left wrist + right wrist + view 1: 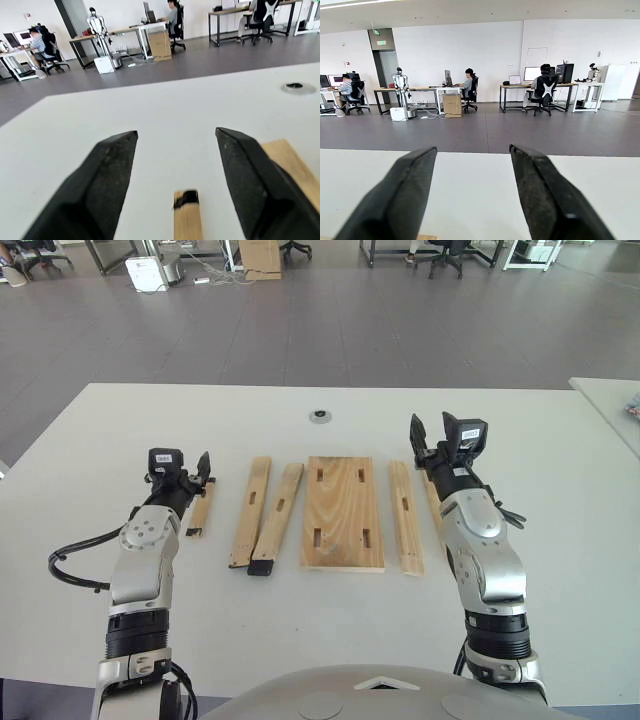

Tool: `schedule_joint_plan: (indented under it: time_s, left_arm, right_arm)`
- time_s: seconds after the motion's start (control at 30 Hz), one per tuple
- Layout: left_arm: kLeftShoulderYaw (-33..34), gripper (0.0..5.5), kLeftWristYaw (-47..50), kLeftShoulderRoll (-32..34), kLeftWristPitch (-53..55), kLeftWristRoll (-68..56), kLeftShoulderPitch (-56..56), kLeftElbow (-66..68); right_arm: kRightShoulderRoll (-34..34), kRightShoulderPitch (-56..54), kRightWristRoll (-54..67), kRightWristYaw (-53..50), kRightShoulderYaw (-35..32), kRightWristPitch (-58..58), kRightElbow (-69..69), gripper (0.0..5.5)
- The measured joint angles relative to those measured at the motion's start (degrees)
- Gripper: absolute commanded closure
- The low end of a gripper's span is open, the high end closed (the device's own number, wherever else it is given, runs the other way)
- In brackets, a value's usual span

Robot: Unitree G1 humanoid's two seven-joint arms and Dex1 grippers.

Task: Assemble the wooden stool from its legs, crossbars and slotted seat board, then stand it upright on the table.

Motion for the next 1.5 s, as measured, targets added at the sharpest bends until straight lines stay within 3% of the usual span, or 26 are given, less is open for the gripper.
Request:
schedule_joint_plan:
  time_s: [0.43, 0.57, 0.73, 1.07, 1.13, 1.3, 1.5]
  left_arm:
    - [-1.5, 2.63, -7.64, 4.78, 13.13, -0.33, 4.45, 2.04]
    - [-1.93, 3.34, -11.74, 6.55, 14.5, -2.16, 4.46, 2.76]
    - [-0.75, 4.19, -14.61, 8.71, 13.49, -3.22, 3.55, 7.29]
    - [-0.94, 4.21, -15.07, 9.44, 5.02, -3.12, 1.62, 16.12]
    - [-0.75, 4.21, -14.02, 6.86, 0.29, -3.24, 0.29, 15.47]
    - [-1.98, 4.21, -14.29, 3.06, -10.08, -6.7, -15.94, 2.14]
    - [-11.03, 4.21, -16.96, 0.08, -10.19, -6.56, -17.37, -5.16]
  right_arm:
    - [1.94, 1.64, -0.79, -1.95, 0.23, -0.04, -1.71, 2.78]
    - [2.31, 1.64, -0.85, -2.78, -0.43, -0.13, -1.73, 2.78]
    - [2.8, 1.65, -0.87, -3.67, -0.7, -0.33, -1.73, 2.78]
    - [3.24, 1.68, -0.78, -4.26, -1.45, -0.53, -1.74, 2.78]
    - [3.15, 1.29, 0.3, -3.91, -2.73, -0.52, -1.79, 2.78]
    - [4.27, -8.87, 16.07, -2.51, -10.77, 6.48, -4.31, 2.78]
    - [10.18, -21.11, 45.79, -11.71, -16.13, 21.7, -8.6, 2.78]
